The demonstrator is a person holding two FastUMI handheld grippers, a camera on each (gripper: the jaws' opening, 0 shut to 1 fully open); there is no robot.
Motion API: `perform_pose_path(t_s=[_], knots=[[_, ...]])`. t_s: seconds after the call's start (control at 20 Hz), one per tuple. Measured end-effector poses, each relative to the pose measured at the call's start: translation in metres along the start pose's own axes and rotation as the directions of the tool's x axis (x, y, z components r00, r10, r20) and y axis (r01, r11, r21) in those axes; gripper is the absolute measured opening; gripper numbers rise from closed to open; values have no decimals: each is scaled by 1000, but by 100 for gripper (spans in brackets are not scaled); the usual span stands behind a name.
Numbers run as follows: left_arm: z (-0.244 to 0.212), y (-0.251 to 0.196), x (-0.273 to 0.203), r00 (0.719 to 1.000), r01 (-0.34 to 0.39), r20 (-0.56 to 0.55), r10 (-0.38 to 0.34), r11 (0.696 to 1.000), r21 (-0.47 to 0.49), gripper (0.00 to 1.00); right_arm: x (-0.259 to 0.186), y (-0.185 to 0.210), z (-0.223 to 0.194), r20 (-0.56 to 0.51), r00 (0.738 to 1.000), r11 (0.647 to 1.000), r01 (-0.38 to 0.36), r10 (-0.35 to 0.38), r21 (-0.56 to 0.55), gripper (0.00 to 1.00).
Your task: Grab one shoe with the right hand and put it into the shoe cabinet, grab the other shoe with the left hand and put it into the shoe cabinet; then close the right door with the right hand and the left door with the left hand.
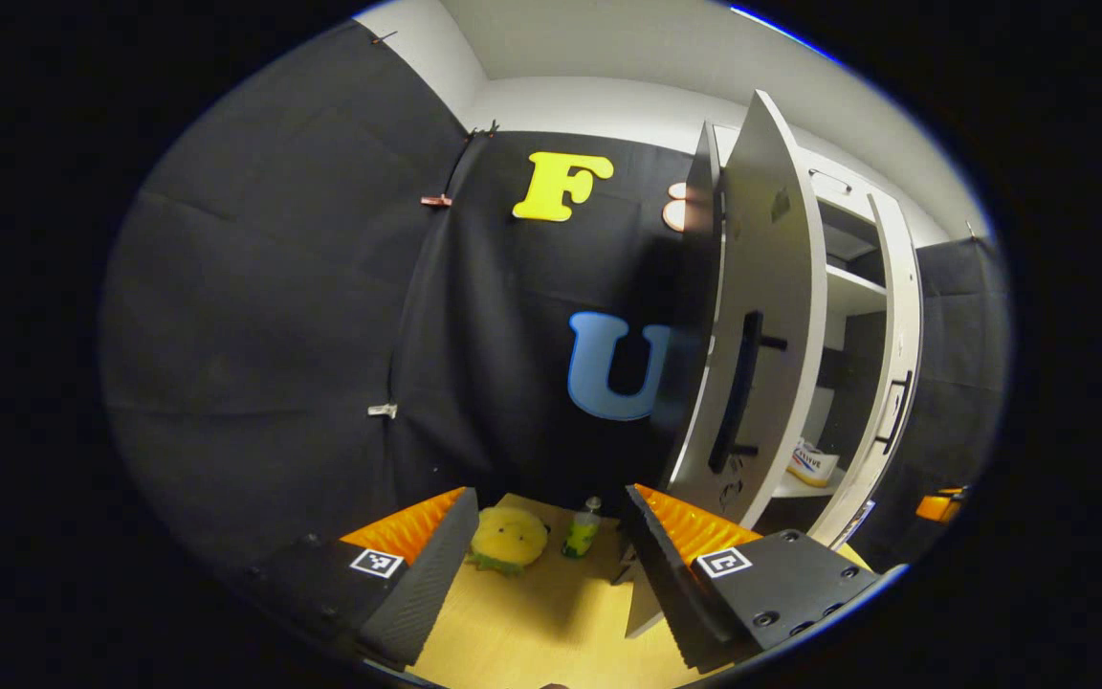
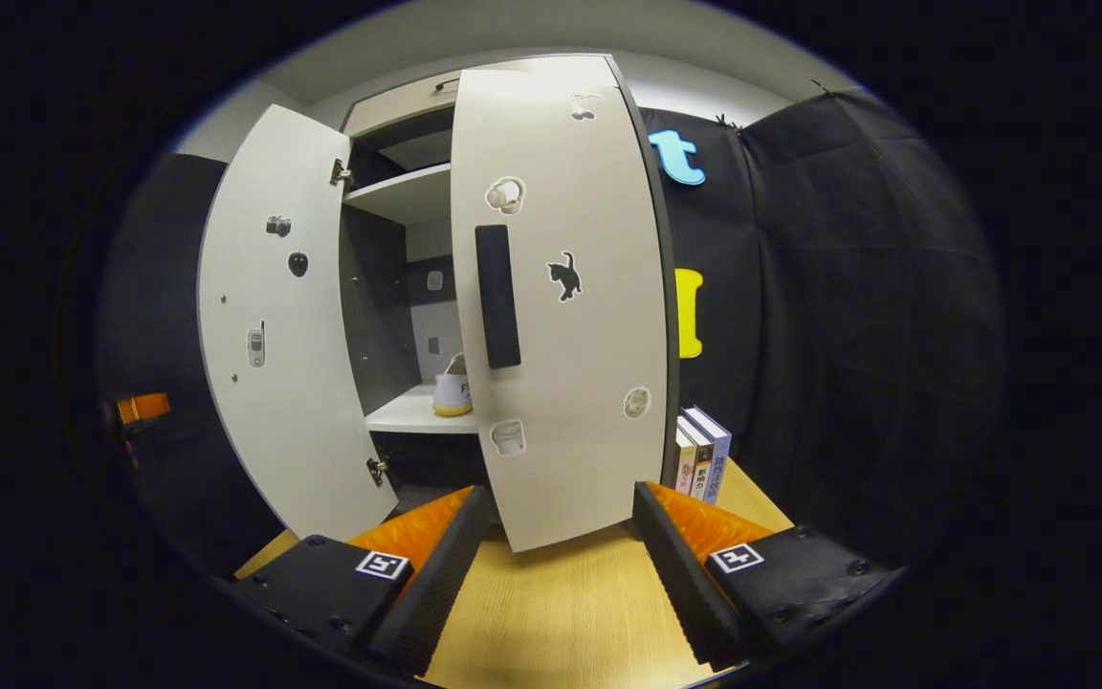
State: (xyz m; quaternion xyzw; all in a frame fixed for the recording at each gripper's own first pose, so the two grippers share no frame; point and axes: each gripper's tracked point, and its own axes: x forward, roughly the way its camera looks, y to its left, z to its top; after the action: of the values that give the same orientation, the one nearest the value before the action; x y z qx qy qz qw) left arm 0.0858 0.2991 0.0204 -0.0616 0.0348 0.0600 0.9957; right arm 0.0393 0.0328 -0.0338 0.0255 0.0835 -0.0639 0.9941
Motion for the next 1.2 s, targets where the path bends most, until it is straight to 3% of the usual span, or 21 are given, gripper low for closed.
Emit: perform_pose_path(t_s=[0.3,0.55,0.8,1.0,1.2], knots=[[47,-28,64,990,139,26,-140,989,44,95,-16,-14,-5,8,997,997,70,-70,-13,98],[58,-71,90,969,242,25,-245,965,104,95,-26,-21,-14,-7,994,994,112,-112,14,98],[55,-81,99,970,236,17,-242,956,174,92,-26,-24,-20,-37,991,991,131,-130,25,98],[50,-87,104,964,264,5,-266,959,105,94,-19,-21,-24,-66,990,992,128,-127,17,98],[49,-103,97,966,257,5,-259,958,128,92,-15,-13,-22,-78,991,994,106,-105,4,98]])
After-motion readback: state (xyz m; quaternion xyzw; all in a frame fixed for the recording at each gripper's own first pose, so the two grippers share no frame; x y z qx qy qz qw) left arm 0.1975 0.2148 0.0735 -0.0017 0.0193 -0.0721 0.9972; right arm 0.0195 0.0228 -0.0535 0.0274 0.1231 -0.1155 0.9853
